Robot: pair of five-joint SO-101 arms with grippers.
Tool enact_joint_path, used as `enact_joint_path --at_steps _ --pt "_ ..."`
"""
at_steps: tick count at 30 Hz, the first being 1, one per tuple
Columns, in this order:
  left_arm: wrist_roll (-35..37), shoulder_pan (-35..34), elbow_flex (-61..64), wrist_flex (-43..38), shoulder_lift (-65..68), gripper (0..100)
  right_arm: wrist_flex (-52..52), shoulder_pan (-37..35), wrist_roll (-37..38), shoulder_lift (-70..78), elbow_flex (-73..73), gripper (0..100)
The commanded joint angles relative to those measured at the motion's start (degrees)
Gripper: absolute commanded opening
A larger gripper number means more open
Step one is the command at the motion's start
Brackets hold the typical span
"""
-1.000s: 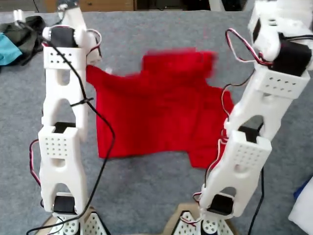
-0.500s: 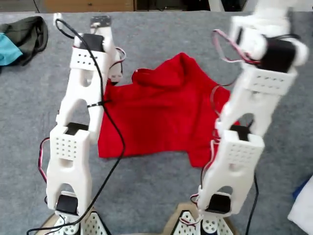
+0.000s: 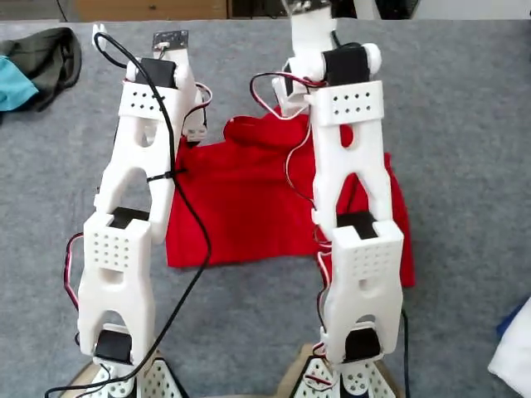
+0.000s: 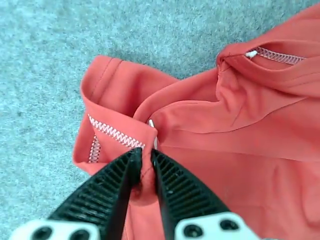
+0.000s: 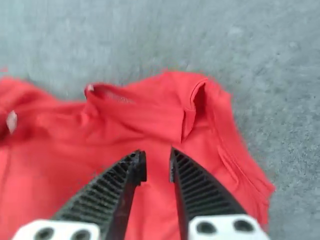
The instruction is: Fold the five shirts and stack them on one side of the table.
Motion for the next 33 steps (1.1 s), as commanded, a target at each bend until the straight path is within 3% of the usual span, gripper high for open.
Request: enact_joint_path --at_steps 1,11,16,33 --pt "0.0 -0.5 0.5 0.6 -3.3 2 -1.4 0.9 10.3 0.1 1.8 10.7" --pt "0.0 -0.7 3.7 0.6 -3.4 2 -8.4 2.2 26.6 11.6 2.2 10.6" --pt "0.2 -1.3 3.7 0.6 -3.5 2 -6.9 4.5 35.5 15.3 -3.3 10.6" --pt "3.3 -1.5 3.8 0.6 -3.4 2 -10.7 3.2 36.8 30.0 -17.0 10.8"
